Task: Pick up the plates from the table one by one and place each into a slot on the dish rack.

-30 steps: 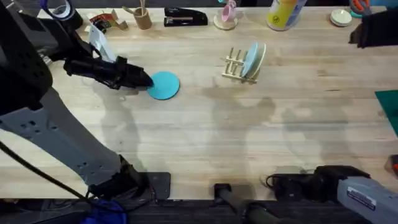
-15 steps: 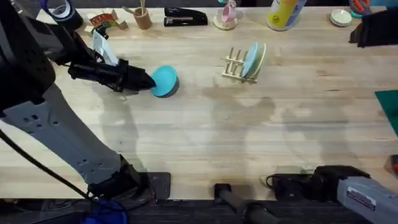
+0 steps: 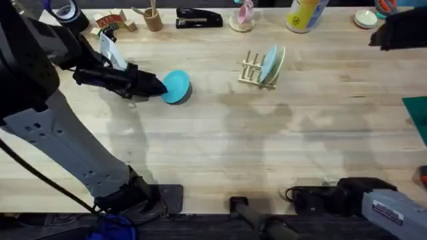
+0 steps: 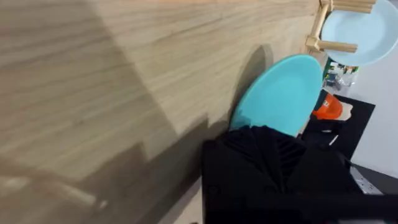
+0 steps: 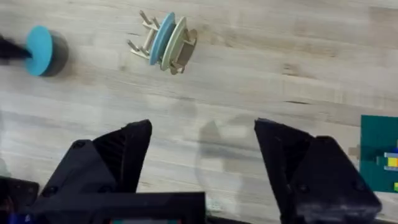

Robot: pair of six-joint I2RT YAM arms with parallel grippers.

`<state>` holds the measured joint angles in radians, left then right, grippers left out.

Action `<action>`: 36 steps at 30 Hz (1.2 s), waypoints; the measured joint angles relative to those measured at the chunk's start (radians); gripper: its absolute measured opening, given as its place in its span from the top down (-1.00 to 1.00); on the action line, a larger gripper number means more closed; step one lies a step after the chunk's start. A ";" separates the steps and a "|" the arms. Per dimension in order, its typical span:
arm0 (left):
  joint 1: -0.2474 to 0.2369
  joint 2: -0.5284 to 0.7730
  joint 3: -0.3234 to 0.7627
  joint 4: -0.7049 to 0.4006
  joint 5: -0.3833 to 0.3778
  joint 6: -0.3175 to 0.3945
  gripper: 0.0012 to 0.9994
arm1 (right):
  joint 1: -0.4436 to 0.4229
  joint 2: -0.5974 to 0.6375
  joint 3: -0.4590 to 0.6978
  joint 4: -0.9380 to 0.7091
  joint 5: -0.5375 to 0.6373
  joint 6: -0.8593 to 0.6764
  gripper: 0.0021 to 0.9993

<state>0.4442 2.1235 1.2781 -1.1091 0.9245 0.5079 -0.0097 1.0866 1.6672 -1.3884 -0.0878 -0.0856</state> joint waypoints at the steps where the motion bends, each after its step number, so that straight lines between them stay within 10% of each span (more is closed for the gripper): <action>1: 0.000 0.000 0.000 0.001 0.000 0.000 0.92 | 0.000 0.000 0.000 0.001 -0.004 0.002 -0.99; 16: 0.000 0.000 0.000 0.010 0.001 0.000 0.92 | 0.022 0.155 0.004 0.042 -0.258 0.240 -0.99; 36: 0.000 0.000 0.000 0.010 0.002 0.000 0.92 | 0.431 0.537 0.004 0.356 -0.265 0.516 -0.99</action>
<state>0.4438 2.1235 1.2781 -1.0989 0.9260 0.5076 0.4209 1.6241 1.6711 -1.0328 -0.3523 0.4307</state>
